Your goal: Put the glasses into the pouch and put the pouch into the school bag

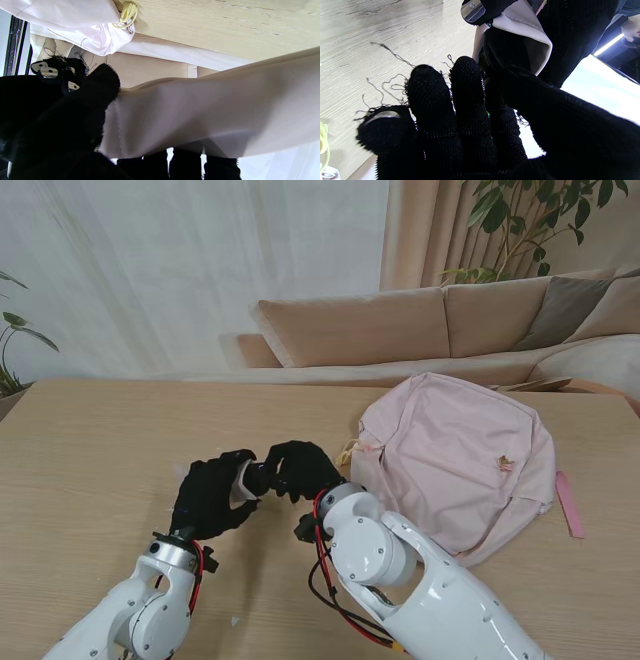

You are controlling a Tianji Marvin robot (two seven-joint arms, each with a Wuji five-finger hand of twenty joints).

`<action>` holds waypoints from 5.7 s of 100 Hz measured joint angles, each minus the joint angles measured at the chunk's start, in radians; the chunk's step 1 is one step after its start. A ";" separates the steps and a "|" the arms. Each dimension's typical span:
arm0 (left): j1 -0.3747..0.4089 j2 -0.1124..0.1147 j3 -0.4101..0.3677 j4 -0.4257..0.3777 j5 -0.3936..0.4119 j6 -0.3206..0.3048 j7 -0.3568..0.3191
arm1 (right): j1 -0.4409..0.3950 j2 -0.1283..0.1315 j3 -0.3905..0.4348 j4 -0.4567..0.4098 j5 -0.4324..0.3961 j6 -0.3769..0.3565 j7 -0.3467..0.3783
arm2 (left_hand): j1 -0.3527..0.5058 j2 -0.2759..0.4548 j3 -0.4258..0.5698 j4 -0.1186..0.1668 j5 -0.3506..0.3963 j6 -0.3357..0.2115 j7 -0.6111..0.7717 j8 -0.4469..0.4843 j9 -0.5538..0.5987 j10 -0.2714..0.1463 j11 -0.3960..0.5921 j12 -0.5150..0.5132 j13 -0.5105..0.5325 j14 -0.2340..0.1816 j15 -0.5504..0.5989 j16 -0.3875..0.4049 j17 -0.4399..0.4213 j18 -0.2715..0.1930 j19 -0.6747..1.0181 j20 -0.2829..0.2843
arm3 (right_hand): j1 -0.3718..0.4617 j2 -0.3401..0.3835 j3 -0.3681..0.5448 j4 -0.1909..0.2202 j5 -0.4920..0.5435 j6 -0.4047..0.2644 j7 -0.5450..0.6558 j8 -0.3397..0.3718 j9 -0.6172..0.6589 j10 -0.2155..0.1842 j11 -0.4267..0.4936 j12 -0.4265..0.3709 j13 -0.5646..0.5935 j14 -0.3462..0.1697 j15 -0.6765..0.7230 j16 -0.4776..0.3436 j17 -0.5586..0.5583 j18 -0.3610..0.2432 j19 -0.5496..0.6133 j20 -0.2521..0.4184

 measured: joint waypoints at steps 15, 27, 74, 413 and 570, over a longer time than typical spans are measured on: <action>-0.004 0.000 0.005 0.001 -0.001 0.002 0.000 | 0.004 -0.002 -0.007 0.003 0.006 -0.004 -0.004 | 0.000 0.000 0.000 0.000 0.000 0.000 0.000 0.000 0.000 0.000 0.000 0.000 0.000 0.000 0.000 0.000 0.000 0.000 0.000 0.000 | 0.000 -0.009 0.010 0.000 0.000 0.009 0.000 0.000 0.009 0.006 0.001 0.000 0.000 0.000 0.012 0.001 0.012 0.000 0.000 -0.008; -0.007 0.000 0.008 0.002 -0.001 0.002 0.000 | 0.009 -0.003 -0.015 0.006 0.006 -0.006 -0.005 | 0.000 0.000 0.000 0.000 0.000 0.001 0.000 0.000 0.000 0.001 0.000 0.000 0.000 0.000 0.000 0.000 -0.001 0.000 0.000 0.000 | 0.000 -0.009 0.019 0.000 0.000 0.025 0.000 0.001 0.009 0.013 0.001 0.005 0.000 0.000 0.022 0.001 0.014 0.000 0.000 -0.009; -0.006 -0.003 -0.002 0.000 -0.007 -0.003 0.000 | -0.012 -0.005 0.008 -0.016 -0.043 0.004 -0.008 | 0.000 0.000 0.000 0.000 0.000 0.002 0.000 0.000 0.000 0.002 0.000 0.000 0.000 0.000 0.036 0.015 0.003 0.000 0.014 0.001 | -0.087 0.006 -0.057 0.008 -0.051 0.048 -0.102 -0.185 0.009 -0.008 -0.002 -0.010 0.000 -0.001 0.008 0.001 0.014 0.000 0.001 -0.022; -0.027 -0.001 0.007 0.009 -0.015 0.010 -0.015 | 0.019 -0.011 -0.050 0.014 -0.049 -0.025 -0.031 | -0.001 0.000 0.000 0.000 0.000 0.025 -0.062 -0.041 -0.011 0.025 -0.002 -0.011 0.000 -0.001 0.046 0.041 0.003 0.000 0.024 0.001 | 0.011 0.085 -0.085 0.008 -0.025 -0.029 -0.029 -0.284 0.018 -0.029 0.010 0.018 0.000 -0.013 0.047 0.014 0.035 -0.004 0.016 -0.034; 0.058 -0.005 -0.069 -0.050 -0.066 -0.037 -0.068 | -0.428 0.141 0.490 -0.349 -0.610 -0.015 0.211 | -0.001 0.000 0.000 0.000 0.000 0.025 -0.062 -0.041 -0.011 0.026 -0.002 -0.011 0.000 -0.001 0.056 0.041 0.003 0.000 0.025 0.002 | -0.136 0.166 -0.186 0.097 -0.263 -0.143 -0.471 -0.044 -0.545 -0.091 -0.224 -0.064 -0.546 -0.029 -0.581 -0.110 -0.732 -0.079 -0.392 0.101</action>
